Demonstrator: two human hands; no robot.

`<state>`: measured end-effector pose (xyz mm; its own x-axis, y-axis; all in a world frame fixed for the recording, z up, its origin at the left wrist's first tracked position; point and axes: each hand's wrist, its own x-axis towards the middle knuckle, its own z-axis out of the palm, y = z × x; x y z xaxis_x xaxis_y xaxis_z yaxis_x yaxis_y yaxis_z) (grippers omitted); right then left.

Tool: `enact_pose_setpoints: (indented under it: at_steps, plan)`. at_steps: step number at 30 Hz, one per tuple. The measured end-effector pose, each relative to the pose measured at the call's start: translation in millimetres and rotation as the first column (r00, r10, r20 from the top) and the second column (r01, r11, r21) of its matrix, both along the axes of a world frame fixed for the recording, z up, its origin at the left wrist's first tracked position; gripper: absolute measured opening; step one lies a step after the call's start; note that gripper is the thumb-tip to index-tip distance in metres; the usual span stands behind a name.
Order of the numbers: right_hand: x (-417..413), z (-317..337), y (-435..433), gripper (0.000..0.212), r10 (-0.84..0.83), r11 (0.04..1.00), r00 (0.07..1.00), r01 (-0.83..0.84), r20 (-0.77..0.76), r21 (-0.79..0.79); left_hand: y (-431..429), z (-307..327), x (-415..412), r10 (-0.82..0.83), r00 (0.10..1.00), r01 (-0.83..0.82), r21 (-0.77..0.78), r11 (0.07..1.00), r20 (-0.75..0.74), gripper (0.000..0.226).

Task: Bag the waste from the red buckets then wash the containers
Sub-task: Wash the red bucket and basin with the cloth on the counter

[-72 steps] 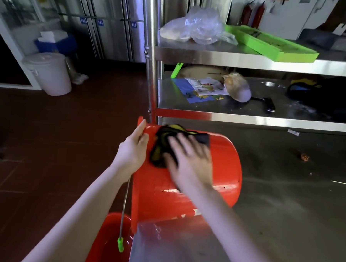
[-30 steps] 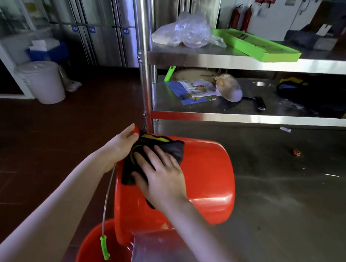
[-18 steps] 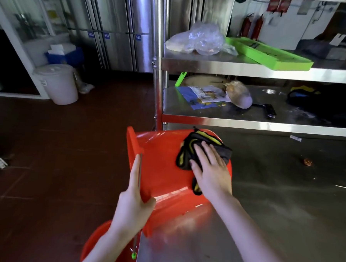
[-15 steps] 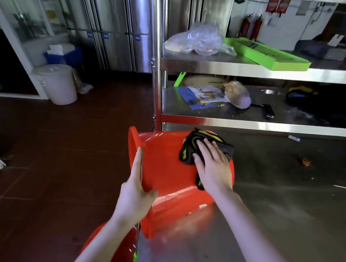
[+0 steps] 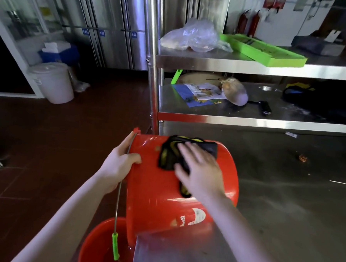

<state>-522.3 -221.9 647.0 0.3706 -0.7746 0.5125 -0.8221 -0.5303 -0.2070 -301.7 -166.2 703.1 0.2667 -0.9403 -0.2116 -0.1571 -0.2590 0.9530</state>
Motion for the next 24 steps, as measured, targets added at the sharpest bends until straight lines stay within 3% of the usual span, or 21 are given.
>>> enact_pose_setpoints:
  at_steps: [2, 4, 6, 7, 13, 15, 17, 21, 24]
  plan:
    - [-34, 5, -18, 0.043, -0.138, 0.988, 0.989, 0.134, 0.057, 0.076, -7, 4, -2, 0.027, 1.000, -0.027, 0.056, 0.998, 0.009, 0.084]
    - [-53, 17, -33, 0.036, -0.221, 0.944, 0.975, 0.213, 0.006, 0.251, -18, 12, -4, 0.060, 0.998, -0.055, 0.140, 0.989, -0.036, 0.071]
    - [-46, 27, -38, 0.036, -0.212, 0.914, 0.969, 0.243, -0.128, 0.325, -26, 21, -6, 0.065, 0.997, -0.055, 0.226, 0.973, -0.038, 0.026]
    - [-36, 31, -32, 0.038, -0.164, 0.923, 0.971, 0.214, -0.177, 0.321, -28, 22, -6, 0.058, 0.998, -0.049, 0.259, 0.965, -0.024, 0.014]
    - [43, 35, 34, 0.047, 0.178, 0.975, 0.981, -0.166, -0.077, 0.145, -44, 13, -12, 0.029, 0.981, -0.069, 0.204, 0.977, 0.193, 0.016]
    - [47, 32, 46, 0.049, 0.217, 0.970, 0.975, -0.209, -0.056, 0.123, -49, 11, -10, 0.046, 0.981, -0.084, 0.198, 0.977, 0.186, 0.017]
    - [32, 29, 42, 0.046, 0.215, 0.970, 0.976, -0.212, -0.019, 0.115, -52, 9, -7, 0.112, 0.985, -0.134, 0.179, 0.975, 0.130, 0.032]
    - [-29, 21, 18, 0.045, -0.053, 0.988, 0.996, 0.062, -0.065, 0.141, -49, 7, -1, 0.205, 0.979, -0.199, 0.190, 0.961, -0.012, 0.022]
    - [-70, 18, -1, 0.042, -0.287, 0.908, 0.956, 0.290, -0.053, 0.302, -49, 10, -3, 0.200, 0.980, -0.197, 0.206, 0.959, 0.006, 0.021]
